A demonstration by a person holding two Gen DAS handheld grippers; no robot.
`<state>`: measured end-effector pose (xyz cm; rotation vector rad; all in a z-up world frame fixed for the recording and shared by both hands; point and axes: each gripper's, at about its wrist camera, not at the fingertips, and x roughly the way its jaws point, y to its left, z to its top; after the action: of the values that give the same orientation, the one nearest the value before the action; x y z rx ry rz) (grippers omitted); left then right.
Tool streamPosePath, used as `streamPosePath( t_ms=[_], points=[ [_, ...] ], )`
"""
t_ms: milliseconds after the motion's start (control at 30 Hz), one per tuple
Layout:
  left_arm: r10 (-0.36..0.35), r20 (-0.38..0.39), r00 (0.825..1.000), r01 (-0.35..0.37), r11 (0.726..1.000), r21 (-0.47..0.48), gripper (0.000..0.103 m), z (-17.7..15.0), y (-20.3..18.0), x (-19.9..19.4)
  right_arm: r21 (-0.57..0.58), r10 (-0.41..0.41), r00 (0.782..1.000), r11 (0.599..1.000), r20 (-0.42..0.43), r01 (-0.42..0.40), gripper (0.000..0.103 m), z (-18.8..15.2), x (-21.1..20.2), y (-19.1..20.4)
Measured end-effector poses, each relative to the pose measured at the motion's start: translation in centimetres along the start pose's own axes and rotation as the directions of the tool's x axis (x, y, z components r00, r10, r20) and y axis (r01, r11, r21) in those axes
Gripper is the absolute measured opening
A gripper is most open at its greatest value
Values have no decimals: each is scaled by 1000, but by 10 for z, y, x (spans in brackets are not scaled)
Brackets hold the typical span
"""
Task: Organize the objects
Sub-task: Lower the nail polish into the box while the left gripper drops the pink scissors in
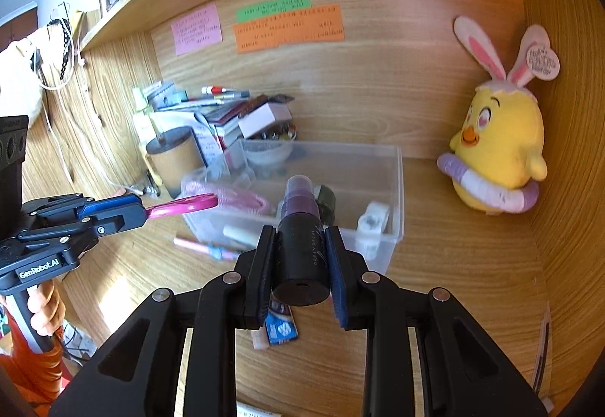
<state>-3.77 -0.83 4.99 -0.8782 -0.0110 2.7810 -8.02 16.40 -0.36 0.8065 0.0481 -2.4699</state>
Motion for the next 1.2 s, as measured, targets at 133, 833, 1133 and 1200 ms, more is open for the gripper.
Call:
streamPosePath(
  t_ms=[133,833,1133,1200],
  points=[
    [-13,9,1000,13,1000,3,17,13,-4,11,-9,-5,1000,1000,12,5,24,8,6,0],
    [47,-163,985,-47,999,2,17,37,-2,128,23,-64,991,997,-117,67,24,22,82,-41],
    [44,-180,983,-43,999,7,17,33,-1,137,4,-57,984,998,-166,59,24,20,104,-36],
    [40,-180,983,-39,999,9,17,34,-1,135,2,-63,983,998,-169,65,24,20,104,-36]
  ],
)
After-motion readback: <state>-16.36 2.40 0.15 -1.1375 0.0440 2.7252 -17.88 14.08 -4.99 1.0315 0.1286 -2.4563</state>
